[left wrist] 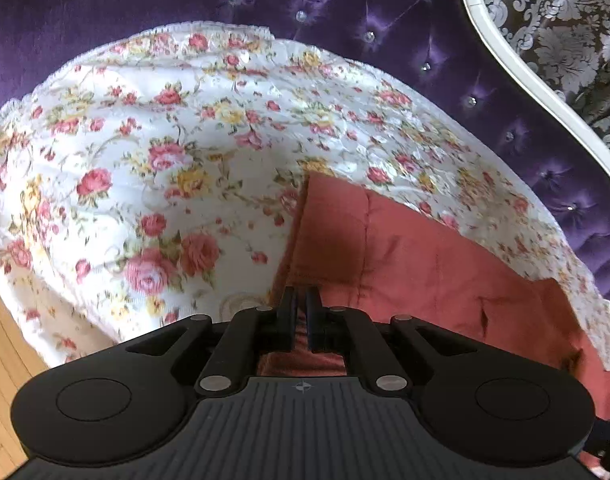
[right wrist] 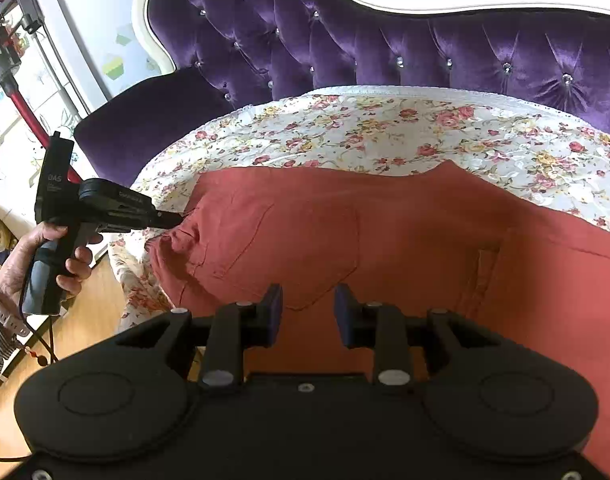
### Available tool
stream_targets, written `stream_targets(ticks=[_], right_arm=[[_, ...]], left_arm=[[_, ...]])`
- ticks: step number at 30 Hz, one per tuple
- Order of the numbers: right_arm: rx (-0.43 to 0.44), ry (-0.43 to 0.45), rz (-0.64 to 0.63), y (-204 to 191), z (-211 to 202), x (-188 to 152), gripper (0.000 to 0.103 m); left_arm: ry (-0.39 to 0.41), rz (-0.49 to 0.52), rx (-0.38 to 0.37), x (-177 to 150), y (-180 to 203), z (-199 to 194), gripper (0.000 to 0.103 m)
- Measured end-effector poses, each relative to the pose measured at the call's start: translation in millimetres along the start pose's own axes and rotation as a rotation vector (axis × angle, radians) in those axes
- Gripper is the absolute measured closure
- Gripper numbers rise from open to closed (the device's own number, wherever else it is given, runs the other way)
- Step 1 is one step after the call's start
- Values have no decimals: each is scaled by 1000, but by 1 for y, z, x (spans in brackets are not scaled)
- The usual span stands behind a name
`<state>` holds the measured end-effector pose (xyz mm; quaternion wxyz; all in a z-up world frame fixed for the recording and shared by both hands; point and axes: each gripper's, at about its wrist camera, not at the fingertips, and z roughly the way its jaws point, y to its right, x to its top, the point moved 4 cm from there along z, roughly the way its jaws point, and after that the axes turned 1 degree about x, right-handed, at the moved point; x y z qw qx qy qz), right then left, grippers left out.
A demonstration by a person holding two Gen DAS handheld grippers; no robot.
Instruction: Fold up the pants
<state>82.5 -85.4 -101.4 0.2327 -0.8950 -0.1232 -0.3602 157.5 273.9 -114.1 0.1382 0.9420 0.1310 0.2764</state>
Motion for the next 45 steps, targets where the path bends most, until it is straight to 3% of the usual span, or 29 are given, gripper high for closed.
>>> stream_targets(ticks=[9, 15, 19, 24, 26, 28, 31, 36, 45], right_arm=[[21, 19, 3, -4, -5, -1, 62], [36, 35, -17, -10, -8, 1, 60], [43, 30, -19, -13, -7, 0, 60], [52, 9, -11, -13, -1, -3, 60], [52, 3, -14, -14, 1, -3, 60], [53, -2, -17, -15, 3, -4, 60], [55, -8, -18, -16, 5, -4, 60], [56, -17, -19, -17, 9, -3, 60], [63, -25, -17, -17, 12, -2, 60]], left_arm=[[-45, 17, -7, -3, 3, -11, 99], [81, 25, -23, -11, 9, -31, 99], [198, 149, -49, -25, 25, -53, 99], [194, 247, -71, -44, 41, -59, 97], [185, 257, -62, -50, 44, -58, 92], [186, 257, -39, -53, 44, -57, 77], [172, 235, -55, -56, 38, -53, 65], [166, 175, -71, -57, 26, -49, 63], [128, 160, -55, -62, 16, -45, 45]])
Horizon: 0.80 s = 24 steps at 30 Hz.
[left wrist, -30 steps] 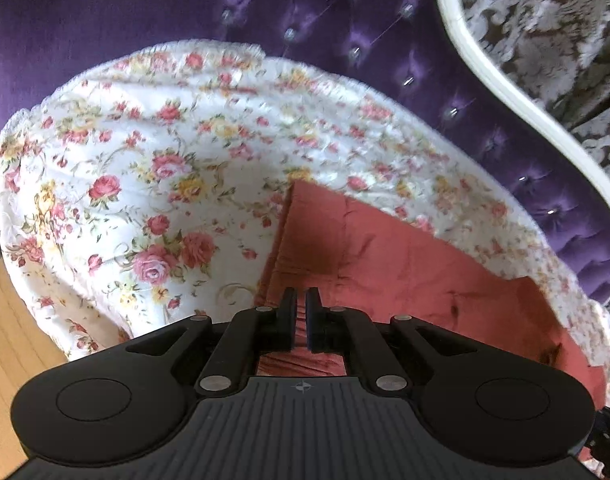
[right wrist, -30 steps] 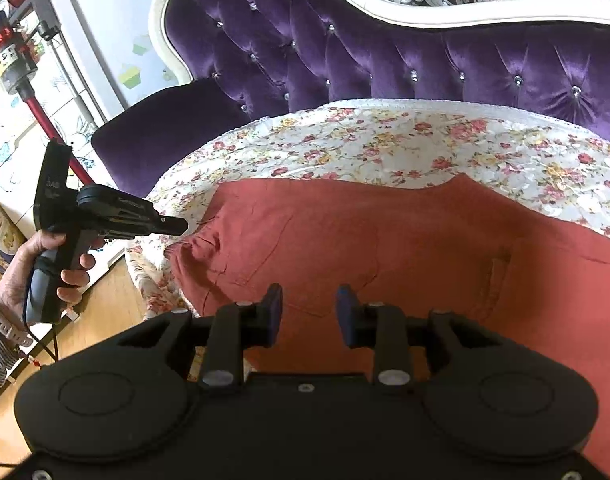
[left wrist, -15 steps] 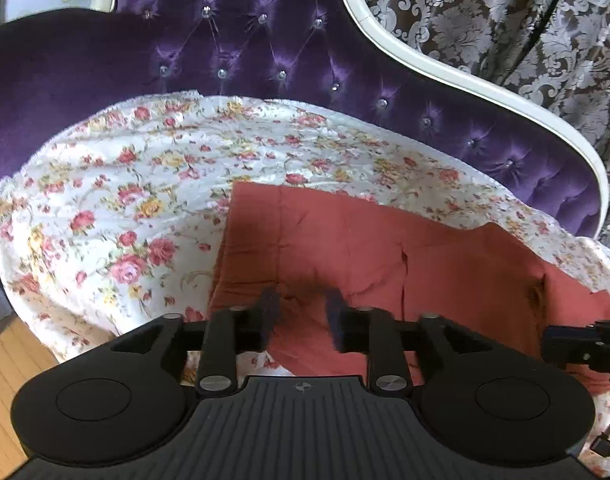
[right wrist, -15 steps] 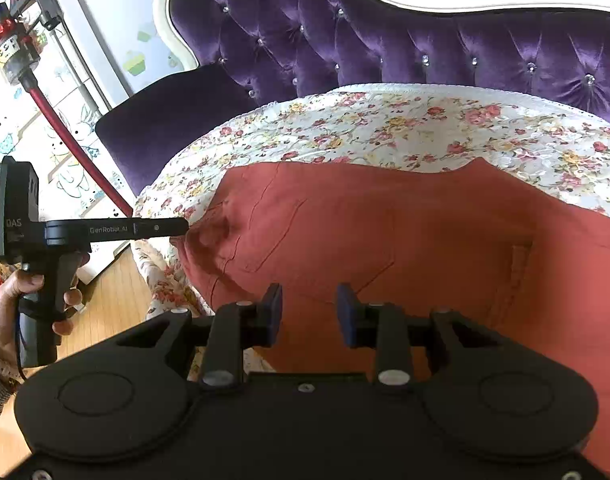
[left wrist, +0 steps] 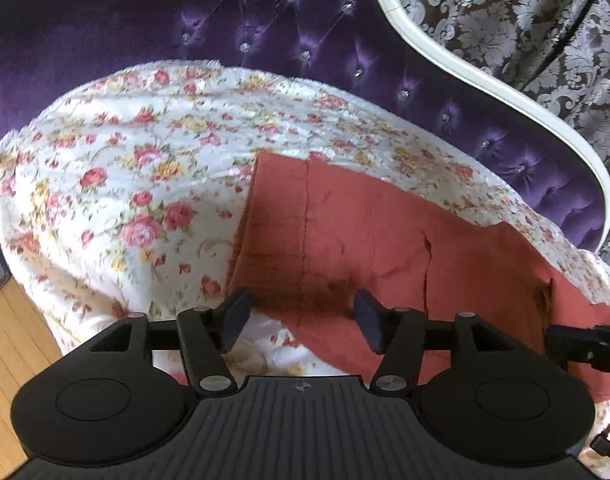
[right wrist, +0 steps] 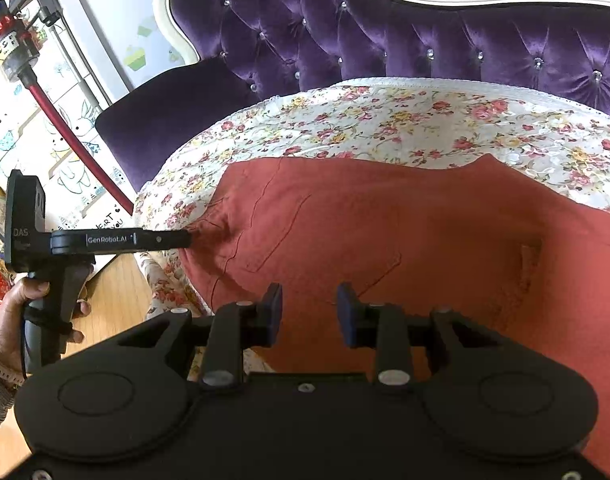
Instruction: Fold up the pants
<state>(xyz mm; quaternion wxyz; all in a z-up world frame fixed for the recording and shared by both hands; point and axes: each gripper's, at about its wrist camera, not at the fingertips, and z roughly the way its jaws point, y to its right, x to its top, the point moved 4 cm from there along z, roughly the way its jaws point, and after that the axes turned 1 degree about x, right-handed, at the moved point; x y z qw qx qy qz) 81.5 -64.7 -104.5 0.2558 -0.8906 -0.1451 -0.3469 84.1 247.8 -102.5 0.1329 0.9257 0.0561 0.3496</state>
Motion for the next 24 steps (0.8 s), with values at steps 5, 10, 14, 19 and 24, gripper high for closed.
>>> stream_targets(ticks=[5, 10, 14, 19, 24], right_arm=[[4, -3, -2, -1, 2, 1, 60], [5, -6, 1, -1, 3, 1, 60], [8, -3, -3, -1, 1, 0, 60], [15, -8, -1, -1, 5, 0, 60], [26, -8, -13, -5, 5, 1, 60]], left_arm=[[-27, -44, -16, -5, -4, 6, 45], [-64, -68, -38, -1, -1, 26, 37], [-78, -72, -39, 1, 4, 36, 27], [-80, -60, -18, 5, 10, 41, 22], [-73, -66, -21, 12, 13, 46, 22]])
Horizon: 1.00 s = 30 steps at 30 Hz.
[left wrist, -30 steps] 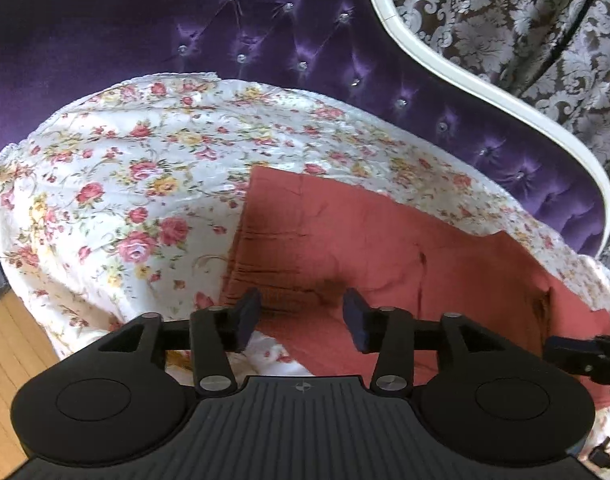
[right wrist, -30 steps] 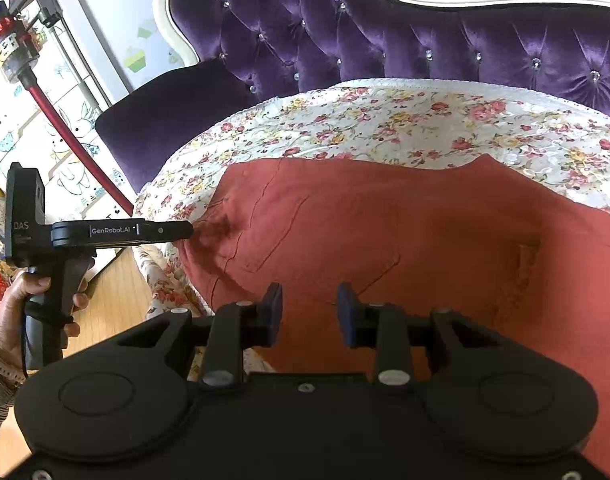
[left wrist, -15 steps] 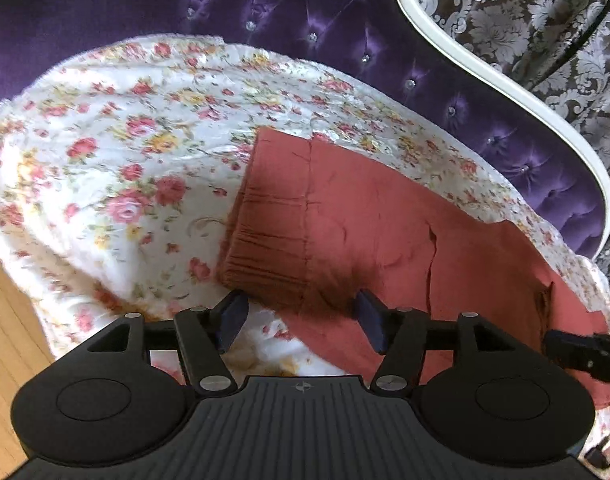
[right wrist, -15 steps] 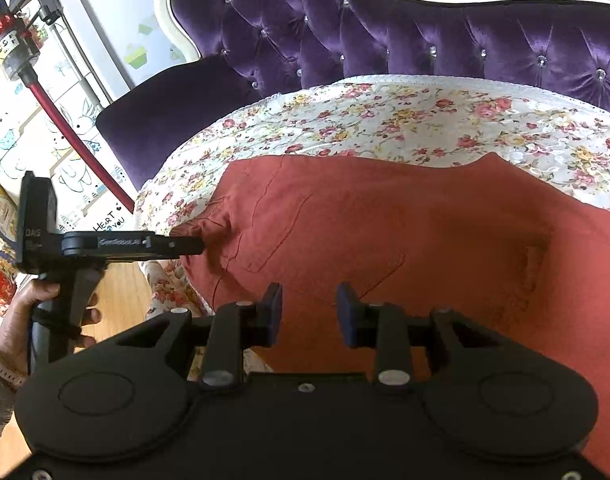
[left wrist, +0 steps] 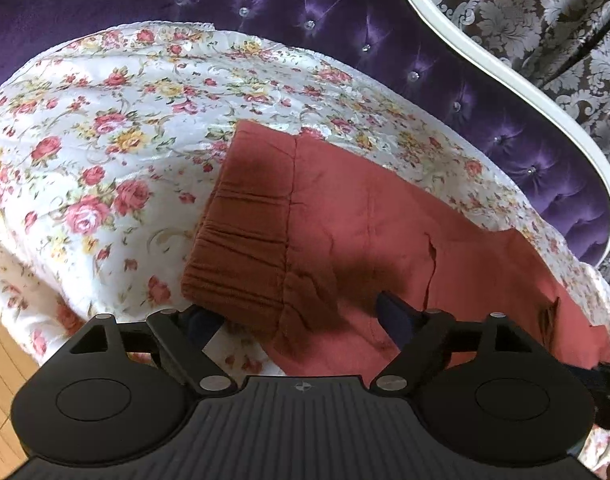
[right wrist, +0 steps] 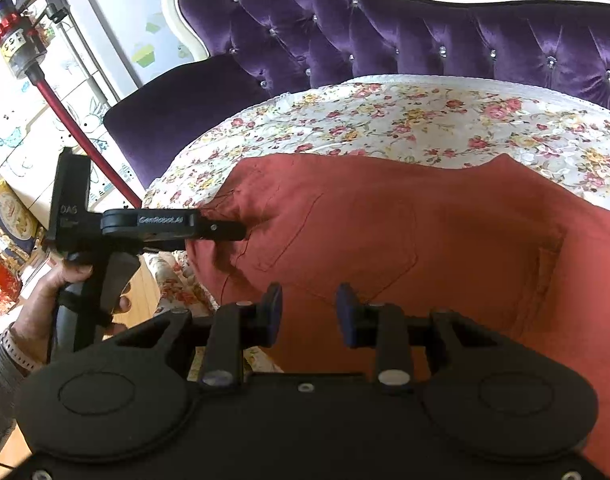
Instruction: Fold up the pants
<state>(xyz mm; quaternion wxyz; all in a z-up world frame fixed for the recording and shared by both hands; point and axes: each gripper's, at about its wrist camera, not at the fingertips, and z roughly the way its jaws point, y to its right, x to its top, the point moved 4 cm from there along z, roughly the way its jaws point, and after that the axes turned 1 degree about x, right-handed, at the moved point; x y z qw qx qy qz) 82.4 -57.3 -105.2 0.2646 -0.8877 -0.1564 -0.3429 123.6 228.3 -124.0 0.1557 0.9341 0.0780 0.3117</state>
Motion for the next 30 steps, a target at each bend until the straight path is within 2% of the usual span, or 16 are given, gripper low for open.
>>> stream_targets(ticks=[8, 12, 18, 20, 22, 23, 24, 25, 27, 30], right_arm=[[-4, -2, -6, -2, 1, 1, 60], [-6, -3, -9, -4, 1, 2, 60], [-6, 1, -6, -3, -1, 2, 60], [-7, 4, 0, -1, -3, 2, 60], [-12, 10, 8, 1, -6, 2, 60], [-13, 14, 15, 3, -7, 2, 60], [-15, 20, 24, 5, -9, 1, 60], [-17, 25, 31, 8, -12, 1, 60], [-31, 40, 50, 14, -19, -1, 60], [-91, 66, 81, 27, -31, -3, 60]], left_arm=[[8, 46, 34, 15, 13, 15, 21], [15, 85, 74, 11, 21, 20, 18], [45, 53, 94, 9, 22, 20, 18], [34, 94, 102, 9, 25, 21, 19], [37, 92, 150, 10, 26, 18, 38], [40, 88, 144, 10, 26, 16, 46], [45, 89, 149, 11, 27, 14, 61], [38, 86, 133, 12, 28, 13, 67], [31, 72, 132, 14, 32, 10, 72], [67, 116, 168, 16, 45, -1, 74]])
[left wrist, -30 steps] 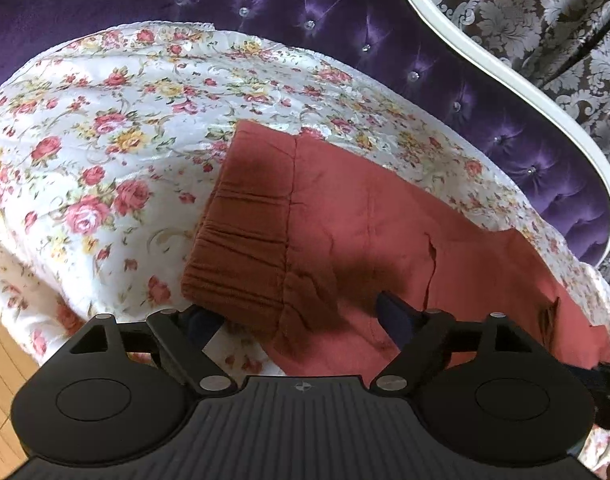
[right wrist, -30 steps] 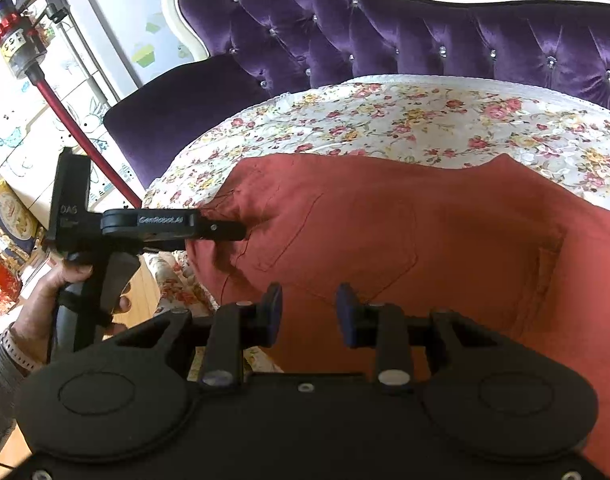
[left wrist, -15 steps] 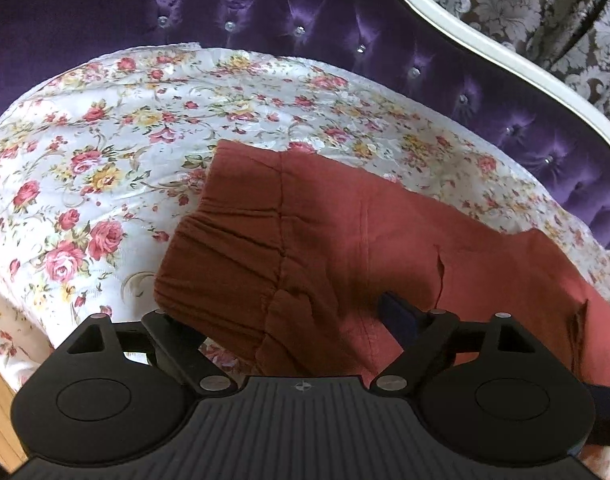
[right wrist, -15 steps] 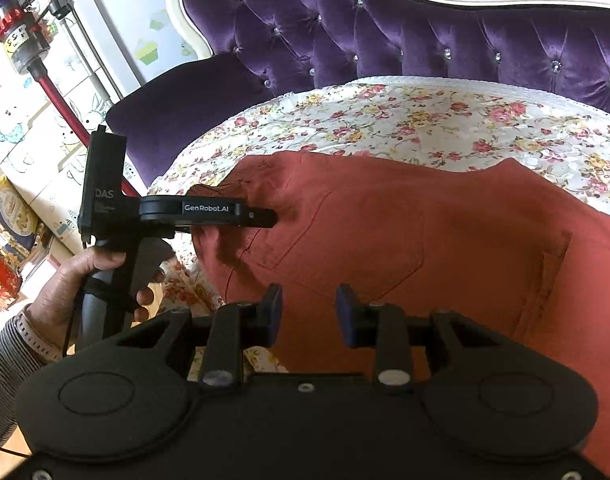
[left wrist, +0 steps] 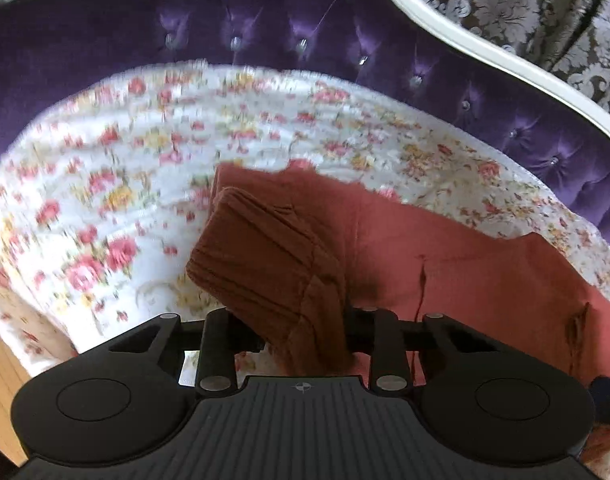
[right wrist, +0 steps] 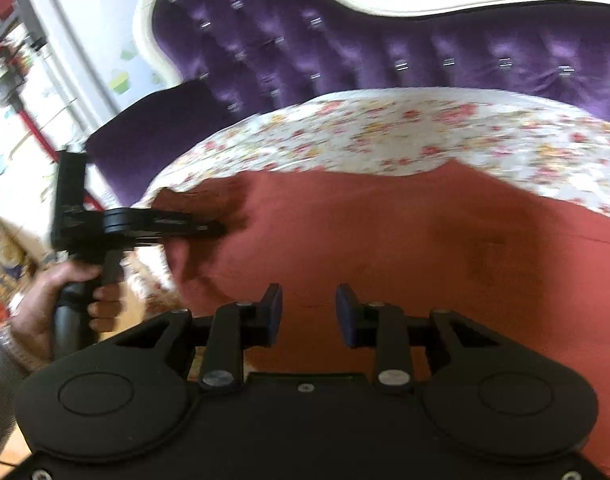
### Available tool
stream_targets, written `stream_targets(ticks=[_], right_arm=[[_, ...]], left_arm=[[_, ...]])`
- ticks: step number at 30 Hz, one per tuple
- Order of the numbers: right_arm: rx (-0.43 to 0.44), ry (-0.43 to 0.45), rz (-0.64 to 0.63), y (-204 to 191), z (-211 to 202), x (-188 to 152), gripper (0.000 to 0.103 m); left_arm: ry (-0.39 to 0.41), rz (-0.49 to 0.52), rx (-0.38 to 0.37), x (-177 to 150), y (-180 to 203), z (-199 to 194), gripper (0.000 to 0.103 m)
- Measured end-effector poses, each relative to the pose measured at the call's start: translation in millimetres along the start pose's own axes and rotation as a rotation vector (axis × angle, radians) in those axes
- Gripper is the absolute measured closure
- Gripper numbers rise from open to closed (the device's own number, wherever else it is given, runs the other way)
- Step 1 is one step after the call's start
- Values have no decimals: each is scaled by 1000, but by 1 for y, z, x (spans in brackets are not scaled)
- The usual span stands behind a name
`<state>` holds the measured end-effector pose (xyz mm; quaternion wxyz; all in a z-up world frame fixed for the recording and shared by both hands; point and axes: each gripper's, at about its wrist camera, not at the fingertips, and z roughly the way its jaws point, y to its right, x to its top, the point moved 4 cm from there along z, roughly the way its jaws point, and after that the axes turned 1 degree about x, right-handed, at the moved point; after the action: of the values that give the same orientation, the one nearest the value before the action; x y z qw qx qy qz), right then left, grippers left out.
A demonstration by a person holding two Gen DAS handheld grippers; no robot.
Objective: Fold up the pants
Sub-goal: 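Lift the folded trousers end with the left gripper and fold it over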
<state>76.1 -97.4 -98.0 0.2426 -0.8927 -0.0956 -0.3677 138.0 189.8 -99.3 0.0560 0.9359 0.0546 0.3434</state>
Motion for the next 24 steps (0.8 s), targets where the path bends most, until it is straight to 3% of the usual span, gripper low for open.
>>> stream_targets(ticks=[5, 12, 16, 20, 24], right_arm=[[-141, -1, 64, 35, -14, -10, 60], [-193, -58, 117, 58, -4, -38, 64], [-207, -41, 56, 52, -6, -41, 65], [-173, 32, 141, 70, -35, -38, 66], [-230, 82, 185, 98, -67, -40, 66]], left_arm=[[74, 62, 23, 14, 24, -33, 75], [158, 161, -11, 38, 74, -81, 75], [198, 240, -58, 46, 120, -104, 75], [213, 321, -144, 45, 177, -118, 75], [192, 411, -238, 31, 245, -113, 75]])
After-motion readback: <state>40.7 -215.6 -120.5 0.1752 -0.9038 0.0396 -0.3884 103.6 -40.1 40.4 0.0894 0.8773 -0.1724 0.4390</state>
